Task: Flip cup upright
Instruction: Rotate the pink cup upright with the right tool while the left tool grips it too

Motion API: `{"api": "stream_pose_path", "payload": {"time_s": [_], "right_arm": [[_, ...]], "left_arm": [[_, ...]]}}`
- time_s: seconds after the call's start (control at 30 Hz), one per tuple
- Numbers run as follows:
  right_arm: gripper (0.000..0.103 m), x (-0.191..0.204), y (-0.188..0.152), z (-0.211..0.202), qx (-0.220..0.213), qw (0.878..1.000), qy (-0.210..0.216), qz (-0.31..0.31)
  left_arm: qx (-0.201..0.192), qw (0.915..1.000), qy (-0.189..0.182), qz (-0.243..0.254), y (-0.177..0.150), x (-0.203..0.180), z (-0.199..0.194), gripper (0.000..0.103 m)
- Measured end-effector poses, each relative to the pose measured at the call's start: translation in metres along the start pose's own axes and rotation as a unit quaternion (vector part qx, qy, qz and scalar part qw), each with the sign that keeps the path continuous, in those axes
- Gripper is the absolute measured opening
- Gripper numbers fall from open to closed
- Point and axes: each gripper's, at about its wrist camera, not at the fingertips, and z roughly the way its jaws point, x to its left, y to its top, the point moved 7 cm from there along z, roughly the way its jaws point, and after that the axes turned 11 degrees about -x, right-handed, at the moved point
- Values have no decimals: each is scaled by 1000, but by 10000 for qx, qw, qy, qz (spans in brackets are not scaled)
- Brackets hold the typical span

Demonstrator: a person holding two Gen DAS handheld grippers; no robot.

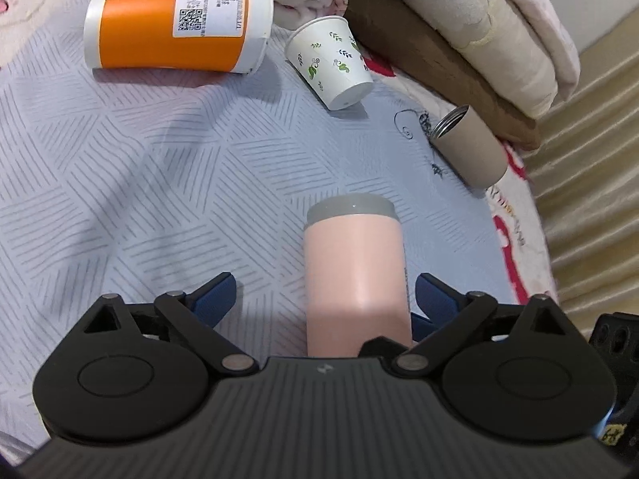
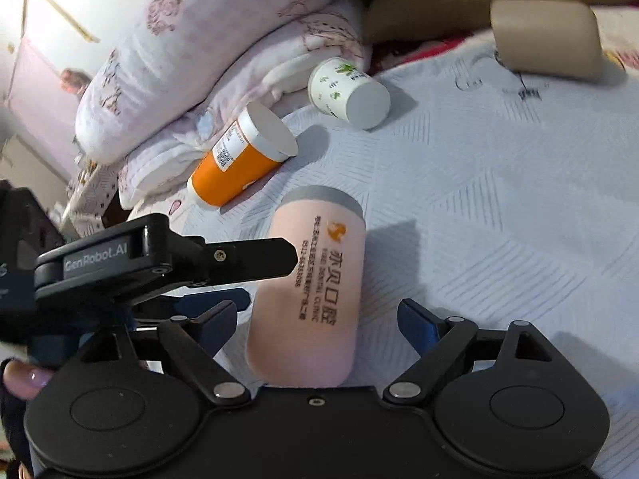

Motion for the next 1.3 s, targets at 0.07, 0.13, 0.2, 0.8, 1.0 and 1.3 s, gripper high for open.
{"api": "stream_pose_path", "payload": {"time_s": [0.07, 0.13, 0.2, 0.8, 1.0, 1.3], "right_arm": [[91, -1, 3, 0, 168, 9997, 47, -189], [90, 2, 5, 2, 348, 9986, 158, -375], [91, 6, 10, 6, 551, 9968, 303, -499], [73, -3, 18, 37, 1809, 9825, 398, -213], [71, 7, 14, 33, 1642, 9841, 485, -482], [70, 31, 20, 22, 987, 9736, 254, -2044]], "left_arm": [[-28, 10000, -48, 10, 1, 0, 0, 88], [-14, 9999, -108, 29, 2, -2, 0, 86], [9, 9997, -257, -17, 2, -4, 0, 86], [512, 9945, -677, -621, -7, 0, 26, 61], [381, 9965, -712, -207, -5, -6, 13, 60], [-353, 9918, -759, 965, -2, -35, -5, 60]]}}
